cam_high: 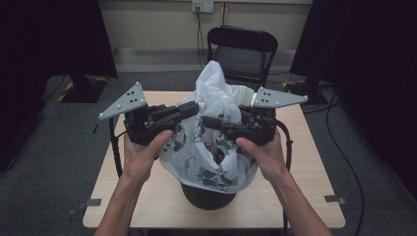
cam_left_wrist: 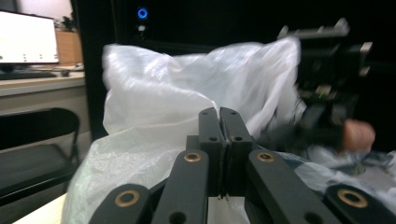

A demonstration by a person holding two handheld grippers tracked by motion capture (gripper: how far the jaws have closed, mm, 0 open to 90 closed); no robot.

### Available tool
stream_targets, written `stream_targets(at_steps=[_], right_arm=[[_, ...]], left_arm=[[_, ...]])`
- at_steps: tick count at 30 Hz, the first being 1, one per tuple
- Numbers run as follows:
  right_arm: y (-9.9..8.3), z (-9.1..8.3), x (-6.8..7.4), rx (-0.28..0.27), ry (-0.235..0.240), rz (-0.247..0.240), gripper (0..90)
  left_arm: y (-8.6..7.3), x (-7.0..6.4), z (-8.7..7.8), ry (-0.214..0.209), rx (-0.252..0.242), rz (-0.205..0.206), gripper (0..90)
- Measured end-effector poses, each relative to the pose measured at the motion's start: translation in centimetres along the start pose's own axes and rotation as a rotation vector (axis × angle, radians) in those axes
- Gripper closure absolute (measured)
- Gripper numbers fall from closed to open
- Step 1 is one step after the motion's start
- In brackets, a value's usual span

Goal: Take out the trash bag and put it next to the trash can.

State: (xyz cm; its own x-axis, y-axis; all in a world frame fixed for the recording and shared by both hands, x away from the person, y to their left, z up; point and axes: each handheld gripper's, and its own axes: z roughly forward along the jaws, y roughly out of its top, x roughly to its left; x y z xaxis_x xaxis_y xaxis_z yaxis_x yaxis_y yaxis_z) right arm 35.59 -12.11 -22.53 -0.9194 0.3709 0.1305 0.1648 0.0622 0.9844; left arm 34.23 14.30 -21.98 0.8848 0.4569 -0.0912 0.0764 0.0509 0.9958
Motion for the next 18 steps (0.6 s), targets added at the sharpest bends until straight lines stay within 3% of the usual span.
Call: stream_targets(at_steps=[6, 11, 14, 16, 17, 18], right_arm=[[0.0, 1.2, 0.3, 0.025, 0.021, 0.006, 36.6], [0.6, 2.0, 0.7, 0.056, -0.001, -0.022, 33.0], [0.7, 2.3, 0.7, 0.062, -0.007, -0.027, 36.5], [0.9, 2.7, 0.4, 0.084, 0.001, -0.026, 68.4], [0.9, 2.7, 0.3, 0.089, 0.009, -0.023, 77.7], [0.9, 2.6, 0.3, 0.097, 0.005, -0.021, 84.6]], left_arm=[[0.3, -0.2, 1.1, 0.000, 0.018, 0.007, 88.8], [1.2, -0.7, 2.0, -0.029, 0.009, 0.005, 88.9], [1.4, -0.9, 2.2, -0.046, 0.010, 0.002, 89.0], [1.3, -1.0, 2.3, -0.058, 0.016, 0.013, 88.8], [1.2, -0.9, 2.1, -0.063, 0.011, 0.007, 87.7], [1.1, -0.8, 1.8, -0.059, 0.000, 0.003, 80.5]])
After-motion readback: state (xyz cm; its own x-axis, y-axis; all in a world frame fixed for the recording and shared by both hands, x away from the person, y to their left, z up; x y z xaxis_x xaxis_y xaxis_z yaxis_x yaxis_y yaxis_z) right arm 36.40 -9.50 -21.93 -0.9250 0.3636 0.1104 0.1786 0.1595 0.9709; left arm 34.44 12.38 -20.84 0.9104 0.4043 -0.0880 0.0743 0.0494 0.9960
